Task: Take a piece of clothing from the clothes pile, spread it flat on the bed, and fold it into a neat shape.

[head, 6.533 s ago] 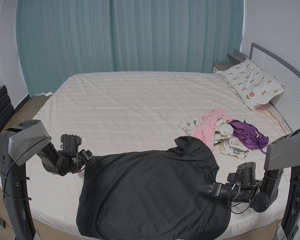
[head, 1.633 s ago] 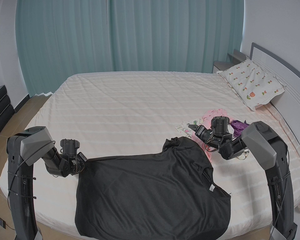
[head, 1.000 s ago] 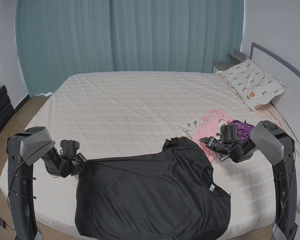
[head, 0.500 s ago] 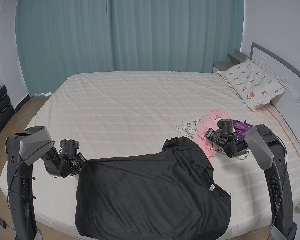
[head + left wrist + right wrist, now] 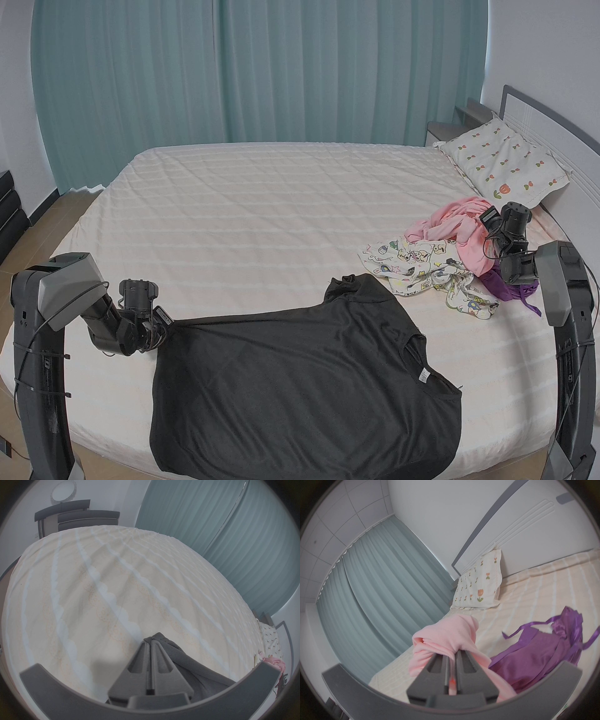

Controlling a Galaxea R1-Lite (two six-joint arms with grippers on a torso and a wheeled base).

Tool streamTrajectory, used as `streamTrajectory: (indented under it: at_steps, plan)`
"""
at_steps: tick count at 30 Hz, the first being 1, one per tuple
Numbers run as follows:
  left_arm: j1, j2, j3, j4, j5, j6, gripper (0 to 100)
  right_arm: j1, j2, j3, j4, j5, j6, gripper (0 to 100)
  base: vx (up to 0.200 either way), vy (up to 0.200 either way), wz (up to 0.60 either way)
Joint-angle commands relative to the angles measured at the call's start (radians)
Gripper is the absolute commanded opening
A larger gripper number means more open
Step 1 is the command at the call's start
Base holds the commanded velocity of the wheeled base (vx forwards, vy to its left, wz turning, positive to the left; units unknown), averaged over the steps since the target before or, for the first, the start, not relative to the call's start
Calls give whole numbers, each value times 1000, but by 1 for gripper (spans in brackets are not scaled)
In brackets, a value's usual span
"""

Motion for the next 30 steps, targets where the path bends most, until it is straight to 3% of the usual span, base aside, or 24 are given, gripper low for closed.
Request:
streamTrajectory:
  at_steps: [1,4,5,10,12,14,17,22,27,30]
  plan:
    - [0,-1,0,0,6,0,0,-27,33,33,4,7,-69,0,0,0,0]
    - [0,-1,2,1,6,0,0,-22,33,108,7,34,-115,0,0,0,0]
    - [0,-1,2,1,6,0,0,-22,32,129,7,43,-123,100,0,0,0]
    - [0,-12,2,3,6,0,0,-22,14,199,3,54,-140,100,0,0,0]
    - [0,-17,2,1,6,0,0,-22,-121,416,-17,165,-166,100,0,0,0]
    - [2,-20,2,3,6,4,0,-22,-200,521,-54,240,-167,100,0,0,0]
    - [0,-21,0,3,6,6,0,-30,-304,619,-74,309,-166,100,0,0,0]
    - [0,-24,2,1,6,7,0,-31,-387,669,-80,320,-166,100,0,0,0]
    - [-1,-40,3,3,6,6,0,32,-468,783,-129,409,-164,100,0,0,0]
    - [-1,-44,10,3,6,6,0,76,-474,815,-140,425,-167,100,0,0,0]
